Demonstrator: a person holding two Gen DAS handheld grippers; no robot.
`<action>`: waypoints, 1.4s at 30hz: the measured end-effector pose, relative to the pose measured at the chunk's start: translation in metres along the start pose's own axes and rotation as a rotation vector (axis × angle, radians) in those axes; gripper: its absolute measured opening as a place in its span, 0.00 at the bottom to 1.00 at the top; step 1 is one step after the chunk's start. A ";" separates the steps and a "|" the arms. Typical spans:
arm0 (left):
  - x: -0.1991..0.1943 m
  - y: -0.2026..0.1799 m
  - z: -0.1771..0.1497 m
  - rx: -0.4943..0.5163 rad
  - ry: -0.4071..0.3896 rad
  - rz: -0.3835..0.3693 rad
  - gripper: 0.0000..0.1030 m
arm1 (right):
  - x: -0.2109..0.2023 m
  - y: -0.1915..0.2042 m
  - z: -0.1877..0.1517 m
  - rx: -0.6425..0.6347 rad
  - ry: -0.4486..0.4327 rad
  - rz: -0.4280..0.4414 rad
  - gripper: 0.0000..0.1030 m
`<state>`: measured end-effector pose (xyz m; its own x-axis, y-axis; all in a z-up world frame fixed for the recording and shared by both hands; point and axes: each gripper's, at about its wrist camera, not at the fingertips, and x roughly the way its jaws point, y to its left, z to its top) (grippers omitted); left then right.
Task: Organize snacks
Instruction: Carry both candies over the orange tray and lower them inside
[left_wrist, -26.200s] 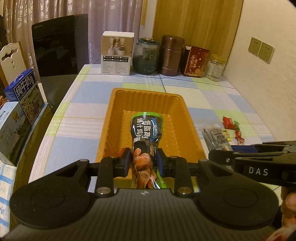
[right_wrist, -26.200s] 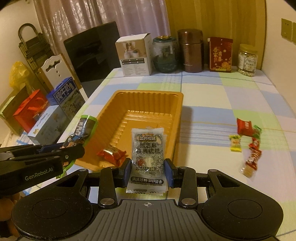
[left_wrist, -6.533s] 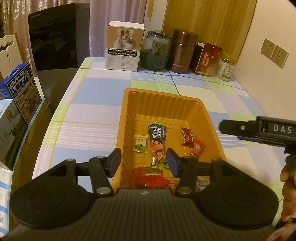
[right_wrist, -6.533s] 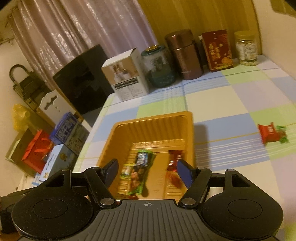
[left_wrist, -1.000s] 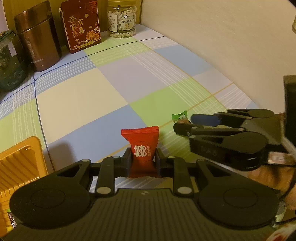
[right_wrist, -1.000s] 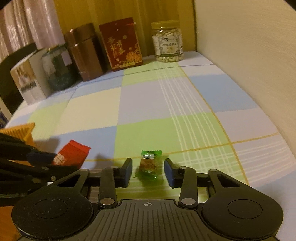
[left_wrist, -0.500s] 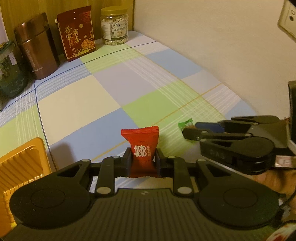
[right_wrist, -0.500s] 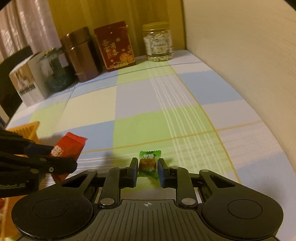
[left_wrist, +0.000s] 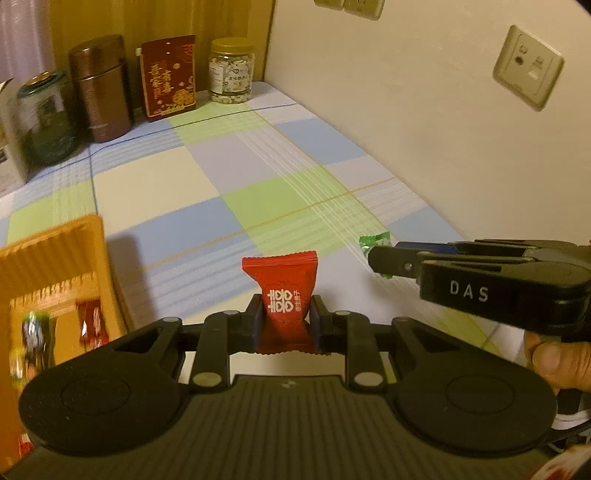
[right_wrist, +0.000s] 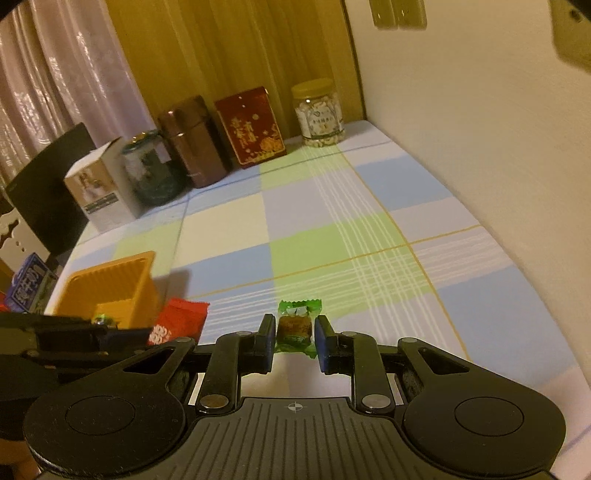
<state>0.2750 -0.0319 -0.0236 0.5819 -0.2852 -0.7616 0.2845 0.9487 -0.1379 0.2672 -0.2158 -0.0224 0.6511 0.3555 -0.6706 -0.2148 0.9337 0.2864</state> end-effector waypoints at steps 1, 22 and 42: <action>-0.006 -0.002 -0.005 -0.007 -0.005 0.004 0.22 | -0.005 0.002 -0.003 -0.004 -0.002 0.000 0.22; -0.105 -0.021 -0.086 -0.099 -0.086 0.061 0.22 | -0.091 0.021 -0.071 0.000 -0.010 0.037 0.22; -0.152 0.008 -0.142 -0.197 -0.099 0.135 0.22 | -0.093 0.071 -0.103 -0.091 0.030 0.105 0.22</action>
<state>0.0805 0.0383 0.0007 0.6790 -0.1566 -0.7173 0.0506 0.9846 -0.1671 0.1167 -0.1783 -0.0098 0.6002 0.4509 -0.6607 -0.3462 0.8911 0.2935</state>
